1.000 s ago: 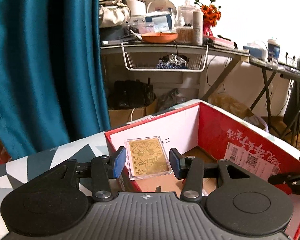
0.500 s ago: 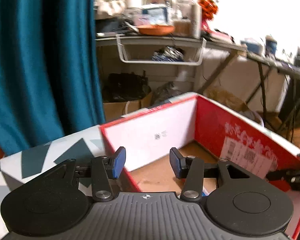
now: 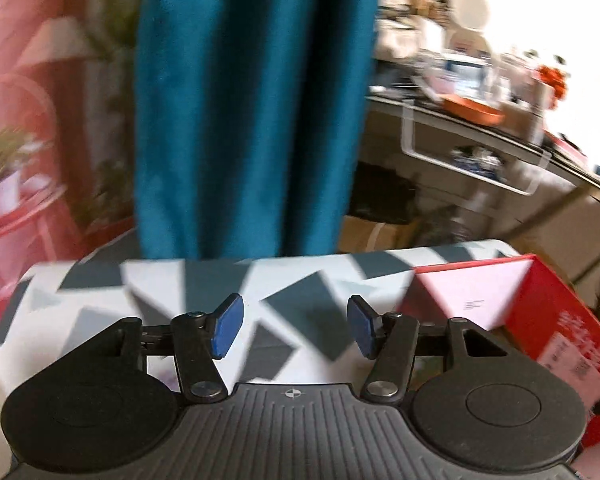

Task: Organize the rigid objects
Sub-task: 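Move the left tool to the white charger plug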

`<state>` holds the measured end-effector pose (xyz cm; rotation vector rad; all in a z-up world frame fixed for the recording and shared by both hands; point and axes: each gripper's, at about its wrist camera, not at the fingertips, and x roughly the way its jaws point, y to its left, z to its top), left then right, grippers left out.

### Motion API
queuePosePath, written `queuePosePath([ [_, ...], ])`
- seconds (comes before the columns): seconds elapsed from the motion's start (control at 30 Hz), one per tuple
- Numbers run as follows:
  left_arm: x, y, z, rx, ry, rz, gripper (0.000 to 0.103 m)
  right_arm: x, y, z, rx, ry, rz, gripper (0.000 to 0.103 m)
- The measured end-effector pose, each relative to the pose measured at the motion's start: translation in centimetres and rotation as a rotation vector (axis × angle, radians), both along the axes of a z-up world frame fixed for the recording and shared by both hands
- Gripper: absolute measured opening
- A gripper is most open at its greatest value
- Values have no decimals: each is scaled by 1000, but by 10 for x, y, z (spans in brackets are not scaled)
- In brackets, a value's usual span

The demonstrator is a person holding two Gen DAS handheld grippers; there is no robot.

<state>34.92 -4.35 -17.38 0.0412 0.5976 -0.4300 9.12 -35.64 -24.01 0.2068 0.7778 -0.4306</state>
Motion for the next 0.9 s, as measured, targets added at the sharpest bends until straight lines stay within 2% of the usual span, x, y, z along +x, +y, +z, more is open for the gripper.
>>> queuePosePath([
  [0.17, 4, 18, -16, 18, 44, 62, 59, 0, 0, 0, 1, 2, 1, 11],
  [0.47, 16, 9, -49, 85, 96, 45, 59, 1, 0, 0, 1, 2, 3, 11],
  [0.57, 19, 7, -61, 83, 131, 50, 59, 1, 0, 0, -1, 1, 3, 11],
  [0.9, 28, -13, -91, 162, 154, 16, 58, 2, 1, -1, 0, 3, 2, 11],
])
